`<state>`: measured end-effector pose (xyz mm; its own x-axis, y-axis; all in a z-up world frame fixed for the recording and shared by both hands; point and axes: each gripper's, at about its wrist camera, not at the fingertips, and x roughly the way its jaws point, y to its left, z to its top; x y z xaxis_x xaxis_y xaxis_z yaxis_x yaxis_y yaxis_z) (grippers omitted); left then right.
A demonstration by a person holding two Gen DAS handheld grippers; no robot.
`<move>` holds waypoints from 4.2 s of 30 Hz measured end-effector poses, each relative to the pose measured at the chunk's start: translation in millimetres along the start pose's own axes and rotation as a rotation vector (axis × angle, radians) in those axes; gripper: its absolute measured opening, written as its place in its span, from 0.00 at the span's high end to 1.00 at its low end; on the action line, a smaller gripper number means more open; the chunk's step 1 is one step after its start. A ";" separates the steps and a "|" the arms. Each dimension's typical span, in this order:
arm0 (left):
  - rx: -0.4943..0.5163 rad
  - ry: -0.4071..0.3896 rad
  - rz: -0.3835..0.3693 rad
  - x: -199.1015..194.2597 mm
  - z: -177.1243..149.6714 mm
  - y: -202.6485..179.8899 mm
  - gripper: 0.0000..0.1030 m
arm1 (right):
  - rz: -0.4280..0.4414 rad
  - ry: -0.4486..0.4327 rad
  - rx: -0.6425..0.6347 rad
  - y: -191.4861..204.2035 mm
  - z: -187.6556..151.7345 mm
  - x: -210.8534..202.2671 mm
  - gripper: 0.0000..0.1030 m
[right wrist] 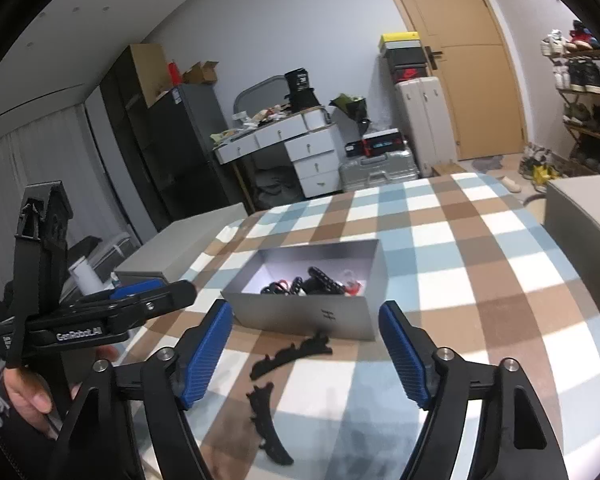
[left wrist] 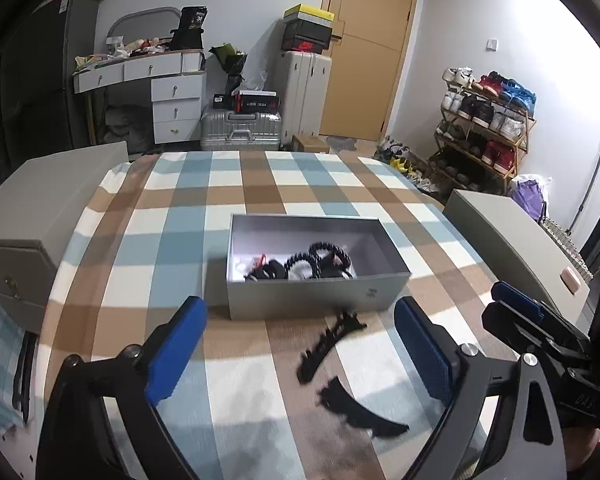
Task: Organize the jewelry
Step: 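Move both tools back to the two remaining black claw clips, then grasp a long black claw clip with the left tool, then grasp the last black claw clip with the right tool while the left tool holds its clip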
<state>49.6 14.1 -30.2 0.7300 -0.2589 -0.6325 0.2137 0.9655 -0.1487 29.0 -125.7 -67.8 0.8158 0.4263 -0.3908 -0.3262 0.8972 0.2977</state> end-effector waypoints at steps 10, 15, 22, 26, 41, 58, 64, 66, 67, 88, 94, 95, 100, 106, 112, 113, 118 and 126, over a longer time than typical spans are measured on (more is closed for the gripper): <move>-0.025 0.101 -0.040 3.5 -34.0 -17.6 0.04 | -0.069 -0.025 0.011 -5.2 -17.0 -16.3 0.07; 0.007 0.233 -0.017 33.2 -48.5 -27.1 0.04 | -0.104 -0.033 0.012 -12.0 -22.4 -20.3 0.01; 0.001 0.346 0.040 59.9 -53.9 -32.9 0.04 | -0.092 -0.030 0.055 -24.6 -24.3 -24.0 0.01; 0.028 0.381 0.087 66.4 -59.2 -39.6 0.04 | -0.070 -0.044 0.081 -29.0 -27.4 -29.1 0.01; 0.136 0.380 0.072 58.3 -67.6 -51.5 0.78 | -0.039 -0.029 0.098 -29.5 -32.5 -34.1 0.01; 0.115 0.328 0.023 46.1 -58.8 -37.8 0.83 | -0.036 0.041 0.080 -20.5 -33.9 -15.8 0.01; 0.056 0.280 0.012 30.2 -51.6 -11.3 0.82 | -0.024 0.121 0.061 -15.8 -29.5 11.5 0.01; 0.037 0.258 0.018 26.4 -48.5 -1.1 0.82 | 0.000 0.162 0.068 -12.3 -27.8 26.7 0.01; 0.029 0.250 0.021 25.3 -47.3 3.5 0.82 | 0.008 0.179 0.069 -10.9 -27.3 32.9 0.01; -0.072 0.207 0.030 26.1 -49.9 73.4 0.82 | -0.048 0.380 0.028 31.8 -33.4 141.9 0.27; -0.067 0.209 0.049 22.9 -50.9 81.9 0.82 | -0.141 0.393 -0.116 49.2 -37.3 147.6 0.50; -0.067 0.210 0.052 21.7 -51.8 82.8 0.82 | -0.143 0.394 -0.119 49.8 -37.7 148.2 0.55; -0.070 0.208 0.050 19.2 -52.9 84.8 0.82 | -0.121 0.395 -0.111 47.7 -37.7 147.6 0.74; -0.062 0.201 0.046 15.3 -51.8 82.1 0.82 | -0.110 0.388 -0.145 55.0 -41.5 139.3 0.82; -0.053 0.192 0.055 11.0 -48.6 77.9 0.82 | -0.083 0.348 -0.132 52.3 -37.4 122.5 0.83; -0.051 0.193 0.057 10.9 -48.0 77.0 0.82 | -0.081 0.340 -0.130 51.8 -36.4 120.0 0.83; -0.040 0.185 0.072 10.2 -43.4 71.1 0.82 | -0.043 0.285 -0.104 47.3 -30.1 100.4 0.83; 0.000 0.155 0.072 15.7 -18.2 54.7 0.82 | -0.016 0.108 -0.113 41.3 -10.4 62.3 0.82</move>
<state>61.0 63.3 -62.1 0.6348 -0.1817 -0.7510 0.1640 0.9815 -0.0989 61.4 -60.9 -89.0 0.7671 0.4166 -0.4878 -0.3705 0.9085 0.1933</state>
